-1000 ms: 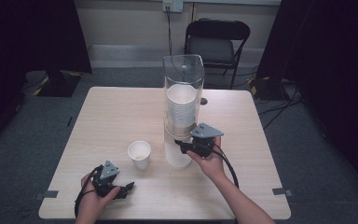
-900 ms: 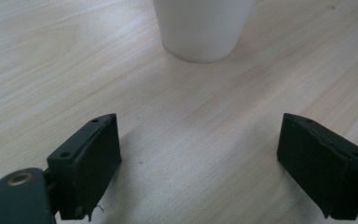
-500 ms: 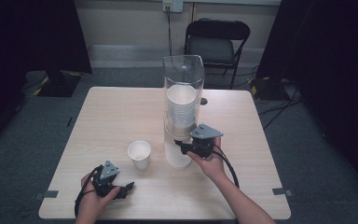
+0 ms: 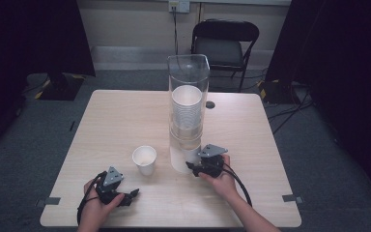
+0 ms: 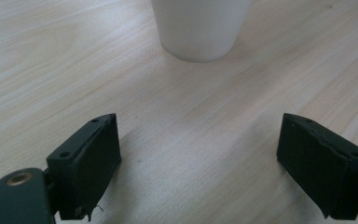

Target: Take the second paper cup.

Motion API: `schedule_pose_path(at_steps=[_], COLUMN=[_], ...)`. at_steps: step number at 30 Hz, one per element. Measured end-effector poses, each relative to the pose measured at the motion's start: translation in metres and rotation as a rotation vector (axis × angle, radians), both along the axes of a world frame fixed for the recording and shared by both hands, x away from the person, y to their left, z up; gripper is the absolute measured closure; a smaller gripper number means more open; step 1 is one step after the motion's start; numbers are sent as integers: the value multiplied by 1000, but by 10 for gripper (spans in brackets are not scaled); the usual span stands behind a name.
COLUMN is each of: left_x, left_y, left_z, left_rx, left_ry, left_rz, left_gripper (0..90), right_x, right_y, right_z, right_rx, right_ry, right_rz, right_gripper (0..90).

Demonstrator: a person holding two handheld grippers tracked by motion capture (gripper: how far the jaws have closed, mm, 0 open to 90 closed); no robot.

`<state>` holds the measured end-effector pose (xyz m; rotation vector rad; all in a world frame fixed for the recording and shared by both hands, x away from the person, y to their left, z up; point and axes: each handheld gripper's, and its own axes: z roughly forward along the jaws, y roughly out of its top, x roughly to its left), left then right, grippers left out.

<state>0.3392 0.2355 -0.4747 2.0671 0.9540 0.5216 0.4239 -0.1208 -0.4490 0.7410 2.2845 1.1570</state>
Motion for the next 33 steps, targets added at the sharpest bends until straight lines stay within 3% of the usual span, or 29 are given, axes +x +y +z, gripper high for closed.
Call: schedule_pose_path(at_steps=[3,8,10,13,17,21,33], left_x=[0,0,0,0,0,0,0], left_y=[0,0,0,0,0,0,0], left_z=[0,0,0,0,0,0,0], left_rx=[1,1,0,0,0,0,0], left_ry=[0,1,1,1,1,0,1], left_rz=[0,0,0,0,0,0,0], left_gripper=[127,127,127,127,127,127,127], right_x=[3,2,2,7,15,18,18], right_y=[-11,-29,-38,-53,-67,-72,-75], right_z=[-1,-1,0,1,0,-5,-6], right_rx=[-23,7,12,61,53,32,4], right_ry=[26,39,30,43,56,71,91], right_rz=[2,-28,-57,-112,-160,-191,-201], right_gripper=[367,366,365,363,362,360,356])
